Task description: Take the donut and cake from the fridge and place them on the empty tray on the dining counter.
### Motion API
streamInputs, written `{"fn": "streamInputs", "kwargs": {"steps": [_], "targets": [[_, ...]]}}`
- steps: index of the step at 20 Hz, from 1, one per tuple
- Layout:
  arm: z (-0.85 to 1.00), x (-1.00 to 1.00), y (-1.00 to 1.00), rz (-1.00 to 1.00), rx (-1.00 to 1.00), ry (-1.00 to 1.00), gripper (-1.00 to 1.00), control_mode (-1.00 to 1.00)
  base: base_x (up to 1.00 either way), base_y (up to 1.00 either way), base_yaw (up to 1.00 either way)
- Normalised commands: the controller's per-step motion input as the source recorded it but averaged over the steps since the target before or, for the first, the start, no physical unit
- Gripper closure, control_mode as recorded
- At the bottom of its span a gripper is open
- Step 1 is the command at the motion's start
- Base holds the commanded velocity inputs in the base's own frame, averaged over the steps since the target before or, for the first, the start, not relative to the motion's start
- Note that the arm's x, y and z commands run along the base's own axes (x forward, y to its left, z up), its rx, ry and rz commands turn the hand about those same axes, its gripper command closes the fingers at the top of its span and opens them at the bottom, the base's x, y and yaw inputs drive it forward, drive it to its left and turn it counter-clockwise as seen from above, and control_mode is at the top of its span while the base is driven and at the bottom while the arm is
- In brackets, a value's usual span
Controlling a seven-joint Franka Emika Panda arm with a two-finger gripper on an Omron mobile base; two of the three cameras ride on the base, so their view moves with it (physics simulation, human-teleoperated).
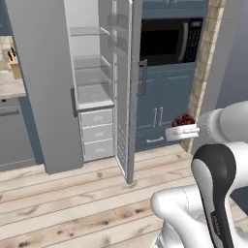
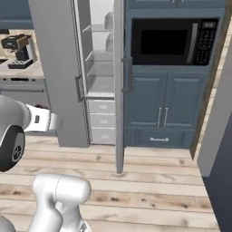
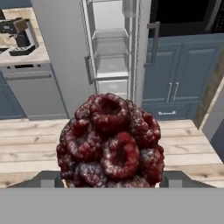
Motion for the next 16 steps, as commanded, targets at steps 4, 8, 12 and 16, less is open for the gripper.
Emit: {"fn": "streamInputs", "kwargs": {"steps": [4,8,12,16], "targets": [[0.0,0.0,0.0,0.0,0.0,0.0,1.0,1.0,-1.0,0.05,0.0],[0.0,0.0,0.0,0.0,0.0,0.0,1.0,1.0,-1.0,0.36,0.0],[0.0,0.0,0.0,0.0,0.0,0.0,1.0,1.0,-1.0,0.09,0.0],[0.0,0.0,0.0,0.0,0.0,0.0,1.0,1.0,-1.0,0.0,0.01]]}}
